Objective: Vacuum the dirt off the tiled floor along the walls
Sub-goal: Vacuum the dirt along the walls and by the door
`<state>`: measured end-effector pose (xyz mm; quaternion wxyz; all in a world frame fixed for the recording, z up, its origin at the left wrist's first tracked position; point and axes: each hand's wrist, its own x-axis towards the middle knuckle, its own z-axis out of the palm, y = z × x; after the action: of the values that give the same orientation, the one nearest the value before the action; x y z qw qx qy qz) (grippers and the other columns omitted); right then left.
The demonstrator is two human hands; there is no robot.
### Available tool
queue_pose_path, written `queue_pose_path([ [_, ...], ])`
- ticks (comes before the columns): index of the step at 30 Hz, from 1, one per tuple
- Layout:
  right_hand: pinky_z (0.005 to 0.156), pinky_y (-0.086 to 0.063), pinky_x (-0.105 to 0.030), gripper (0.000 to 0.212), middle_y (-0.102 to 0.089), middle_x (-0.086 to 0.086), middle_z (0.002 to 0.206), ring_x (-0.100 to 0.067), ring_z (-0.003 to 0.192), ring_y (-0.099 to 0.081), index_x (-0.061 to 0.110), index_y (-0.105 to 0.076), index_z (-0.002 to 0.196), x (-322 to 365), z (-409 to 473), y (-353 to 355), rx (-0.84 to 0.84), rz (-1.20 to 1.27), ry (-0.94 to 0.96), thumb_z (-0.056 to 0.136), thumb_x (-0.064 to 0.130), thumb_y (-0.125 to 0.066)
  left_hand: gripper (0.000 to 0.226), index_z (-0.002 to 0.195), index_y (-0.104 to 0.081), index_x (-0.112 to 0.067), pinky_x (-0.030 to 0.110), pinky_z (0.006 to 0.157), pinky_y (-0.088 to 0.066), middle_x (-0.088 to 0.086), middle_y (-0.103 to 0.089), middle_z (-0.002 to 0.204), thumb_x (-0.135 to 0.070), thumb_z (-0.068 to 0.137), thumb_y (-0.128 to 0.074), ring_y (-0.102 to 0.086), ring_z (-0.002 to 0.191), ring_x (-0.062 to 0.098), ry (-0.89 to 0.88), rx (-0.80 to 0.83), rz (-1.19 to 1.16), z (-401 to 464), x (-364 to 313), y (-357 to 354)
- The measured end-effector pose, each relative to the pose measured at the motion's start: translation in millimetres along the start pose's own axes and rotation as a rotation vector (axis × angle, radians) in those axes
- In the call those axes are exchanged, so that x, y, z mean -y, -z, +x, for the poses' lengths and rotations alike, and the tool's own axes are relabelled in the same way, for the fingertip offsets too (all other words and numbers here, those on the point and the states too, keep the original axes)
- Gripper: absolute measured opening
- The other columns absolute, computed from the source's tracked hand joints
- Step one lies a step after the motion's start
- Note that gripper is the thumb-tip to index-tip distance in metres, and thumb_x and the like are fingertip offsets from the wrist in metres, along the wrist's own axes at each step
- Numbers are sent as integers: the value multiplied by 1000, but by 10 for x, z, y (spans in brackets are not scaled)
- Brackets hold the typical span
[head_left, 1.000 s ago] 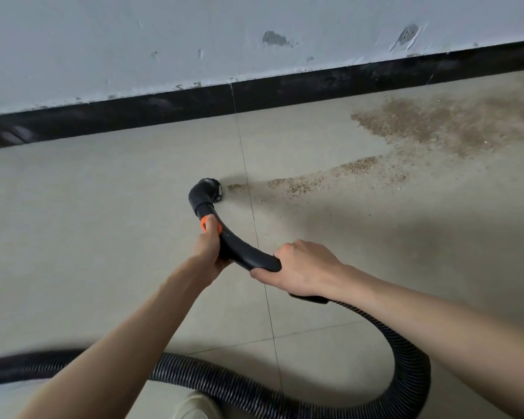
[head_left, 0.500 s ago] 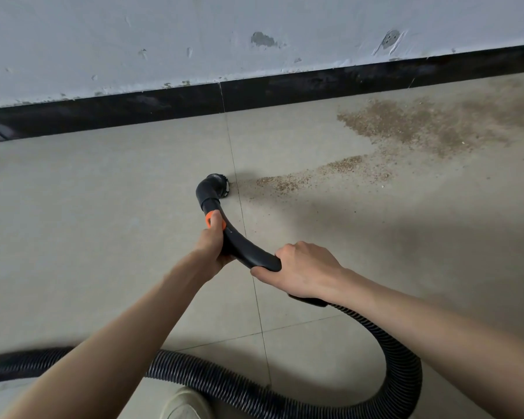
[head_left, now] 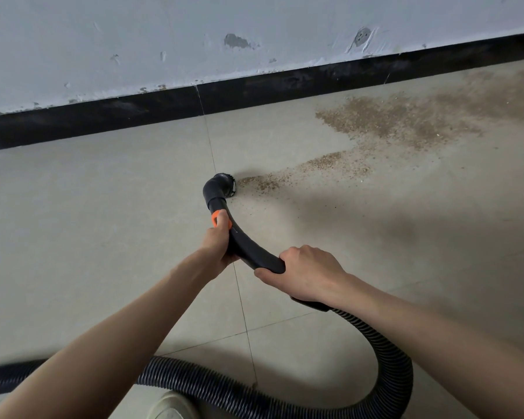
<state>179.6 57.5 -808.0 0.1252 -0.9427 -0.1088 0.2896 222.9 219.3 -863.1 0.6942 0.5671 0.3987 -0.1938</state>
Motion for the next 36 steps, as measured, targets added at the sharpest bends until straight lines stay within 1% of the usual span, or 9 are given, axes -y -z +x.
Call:
queue_pose_path([
  [8, 58, -42, -29, 54, -66, 1, 75, -21, 75, -63, 20, -53, 77, -174, -34, 55, -7, 61, -23, 87, 71, -42, 38, 106, -46, -6, 29, 53, -49, 8, -56, 89, -42, 96, -39, -60, 78, 20, -7, 21, 45, -31, -35, -207],
  [12, 59, -42, -29, 56, -67, 1, 75, -21, 75, -64, 18, -56, 79, -269, 0, 88, -20, 95, -33, 87, 71, -42, 35, 94, -47, -8, 29, 53, -49, 8, -56, 88, -42, 95, -40, -60, 78, 20, -18, 25, 71, 1, -78, -312],
  [16, 59, -43, -30, 55, -66, 1, 74, -20, 75, -64, 19, -52, 73, -365, 2, 84, -18, 128, -42, 86, 72, -43, 36, 88, -47, -9, 31, 57, -50, 8, -57, 87, -44, 95, -41, -60, 78, 20, -25, 15, 81, 36, -74, -400],
  [20, 64, -46, -31, 55, -68, 1, 75, -20, 76, -65, 20, -52, 74, -459, -22, 62, -26, 149, -63, 86, 72, -43, 36, 86, -47, -11, 31, 58, -51, 8, -57, 86, -46, 95, -42, -60, 78, 20, -31, 15, 93, 51, -40, -496],
  [25, 63, -46, -31, 55, -68, 1, 74, -20, 76, -65, 20, -52, 72, -554, -30, 89, -36, 159, -81, 85, 73, -43, 39, 85, -47, -11, 29, 53, -50, 7, -58, 84, -48, 96, -41, -61, 74, 19, -41, 24, 114, 37, -60, -612],
  [31, 60, -44, -30, 57, -68, 2, 73, -19, 74, -65, 20, -53, 72, -638, -33, 129, -35, 189, -97, 85, 74, -43, 38, 85, -47, -11, 31, 58, -52, 7, -56, 85, -47, 96, -41, -60, 76, 19, -45, 53, 127, 27, -96, -723],
  [36, 56, -42, -29, 56, -64, 3, 68, -17, 69, -62, 20, -52, 72, -663, -42, 119, -54, 161, -103, 86, 74, -42, 37, 86, -47, -12, 29, 52, -51, 7, -57, 84, -47, 96, -41, -61, 75, 19, -38, 54, 133, 34, -92, -765],
])
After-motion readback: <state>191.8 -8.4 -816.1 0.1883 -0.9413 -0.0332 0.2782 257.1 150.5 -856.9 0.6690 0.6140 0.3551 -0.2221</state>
